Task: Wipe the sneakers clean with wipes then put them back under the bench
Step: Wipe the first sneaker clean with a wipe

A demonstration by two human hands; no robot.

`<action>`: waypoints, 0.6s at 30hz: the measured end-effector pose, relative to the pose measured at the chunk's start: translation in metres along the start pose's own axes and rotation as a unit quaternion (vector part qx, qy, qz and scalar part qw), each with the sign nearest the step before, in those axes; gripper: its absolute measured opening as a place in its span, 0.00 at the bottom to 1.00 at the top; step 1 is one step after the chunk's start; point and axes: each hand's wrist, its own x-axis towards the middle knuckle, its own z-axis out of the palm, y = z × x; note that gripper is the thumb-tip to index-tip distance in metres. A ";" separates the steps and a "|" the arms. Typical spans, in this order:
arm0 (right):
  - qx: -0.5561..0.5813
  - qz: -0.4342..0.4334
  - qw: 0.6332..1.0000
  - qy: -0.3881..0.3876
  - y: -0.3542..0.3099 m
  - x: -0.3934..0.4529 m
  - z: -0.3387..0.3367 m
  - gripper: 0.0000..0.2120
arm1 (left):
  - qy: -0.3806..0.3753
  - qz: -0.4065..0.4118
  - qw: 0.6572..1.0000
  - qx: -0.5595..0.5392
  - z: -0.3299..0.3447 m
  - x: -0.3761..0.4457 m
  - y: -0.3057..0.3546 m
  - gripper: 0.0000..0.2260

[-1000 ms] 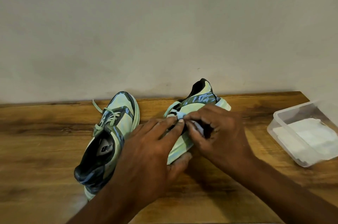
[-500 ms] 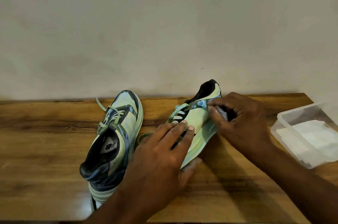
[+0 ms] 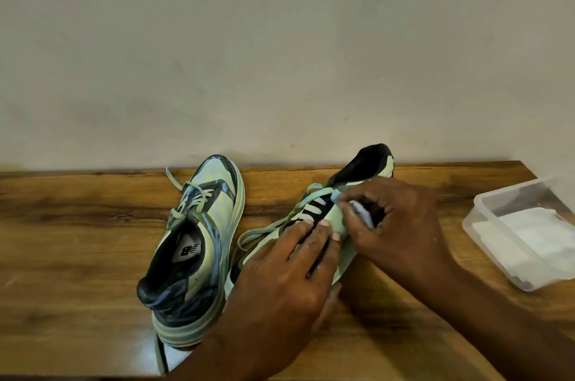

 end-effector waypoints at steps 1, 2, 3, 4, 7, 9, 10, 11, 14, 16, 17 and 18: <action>0.006 -0.005 1.000 -0.028 -0.004 -0.002 0.001 0.08 | -0.001 0.002 1.000 -0.001 0.000 0.000 0.000 0.23; 0.009 -0.007 0.999 -0.047 -0.006 -0.002 0.000 0.08 | -0.002 0.003 1.000 0.002 0.000 0.001 0.000 0.23; 0.013 -0.001 0.999 -0.049 -0.004 0.001 -0.004 0.08 | -0.003 0.004 1.000 0.005 0.000 0.001 0.000 0.23; 0.014 0.014 0.999 -0.034 0.000 0.004 -0.008 0.07 | -0.005 0.003 1.000 0.008 0.000 0.001 0.000 0.23; -0.034 0.052 0.997 0.037 0.009 0.013 -0.019 0.06 | -0.013 0.003 1.000 0.014 -0.001 0.002 0.001 0.23; -0.053 0.044 0.997 0.021 0.005 0.010 -0.014 0.06 | -0.011 0.004 1.000 0.017 -0.001 0.003 0.003 0.22; -0.051 0.032 0.998 -0.010 -0.001 0.006 -0.009 0.05 | -0.007 0.004 1.000 0.018 -0.002 0.003 0.004 0.21; -0.049 0.017 0.998 -0.046 -0.007 0.001 -0.003 0.05 | -0.006 0.006 1.000 0.017 -0.002 0.003 0.006 0.20; -0.053 0.004 0.995 -0.083 -0.011 0.001 -0.001 0.04 | -0.012 0.006 1.000 0.017 -0.002 0.003 0.007 0.23; -0.058 0.043 0.997 -0.037 0.001 0.011 -0.012 0.04 | -0.014 0.003 1.000 0.022 -0.002 0.003 0.006 0.24; -0.067 0.056 0.996 -0.008 0.007 0.015 -0.017 0.04 | -0.014 0.002 1.000 0.023 -0.001 0.003 0.006 0.24; -0.079 0.062 0.995 0.012 0.010 0.017 -0.021 0.04 | -0.016 0.003 1.000 0.024 0.000 0.002 0.006 0.24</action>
